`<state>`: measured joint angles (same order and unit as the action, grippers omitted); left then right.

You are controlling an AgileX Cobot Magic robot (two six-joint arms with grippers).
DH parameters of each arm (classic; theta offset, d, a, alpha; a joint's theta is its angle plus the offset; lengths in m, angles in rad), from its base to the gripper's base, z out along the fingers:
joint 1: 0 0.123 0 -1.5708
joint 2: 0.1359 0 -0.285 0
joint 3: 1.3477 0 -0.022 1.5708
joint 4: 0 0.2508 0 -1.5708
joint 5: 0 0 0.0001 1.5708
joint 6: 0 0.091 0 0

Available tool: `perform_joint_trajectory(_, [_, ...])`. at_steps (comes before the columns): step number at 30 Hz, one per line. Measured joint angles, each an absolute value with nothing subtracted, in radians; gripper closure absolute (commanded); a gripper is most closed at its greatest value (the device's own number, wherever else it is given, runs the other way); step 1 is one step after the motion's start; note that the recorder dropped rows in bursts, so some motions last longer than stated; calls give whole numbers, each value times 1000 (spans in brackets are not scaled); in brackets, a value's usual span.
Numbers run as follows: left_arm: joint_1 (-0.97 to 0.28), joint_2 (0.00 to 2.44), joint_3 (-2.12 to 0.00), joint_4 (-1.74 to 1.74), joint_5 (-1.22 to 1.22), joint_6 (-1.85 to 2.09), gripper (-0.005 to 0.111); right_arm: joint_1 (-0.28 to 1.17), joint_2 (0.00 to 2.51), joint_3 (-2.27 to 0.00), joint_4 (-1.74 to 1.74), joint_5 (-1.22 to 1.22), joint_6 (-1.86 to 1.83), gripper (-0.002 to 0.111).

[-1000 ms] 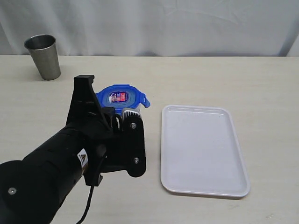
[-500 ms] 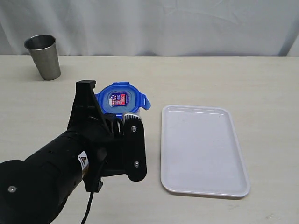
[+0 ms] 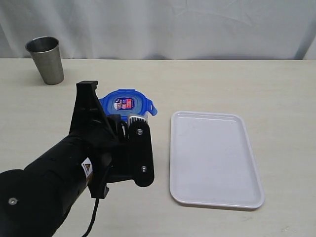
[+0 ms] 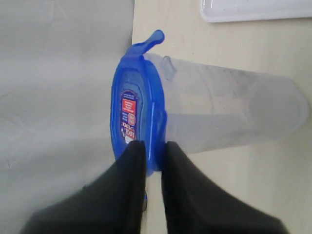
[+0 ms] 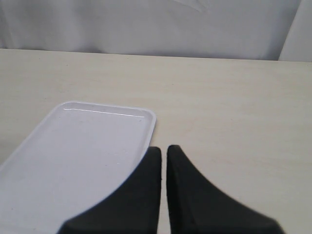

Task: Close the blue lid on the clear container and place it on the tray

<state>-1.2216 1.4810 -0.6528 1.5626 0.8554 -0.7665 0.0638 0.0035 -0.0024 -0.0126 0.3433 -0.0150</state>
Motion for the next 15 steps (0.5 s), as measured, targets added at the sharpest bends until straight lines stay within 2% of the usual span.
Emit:
perform_joint_trajectory(7, [-1222,1481,-653,1565,851,-775,79,64,4,-2,-13,343,-15,104])
perform_joint_trajectory(15, [-1222,1481,-653,1593,853,-861,59,64,4,-2,-13,343,-15,104])
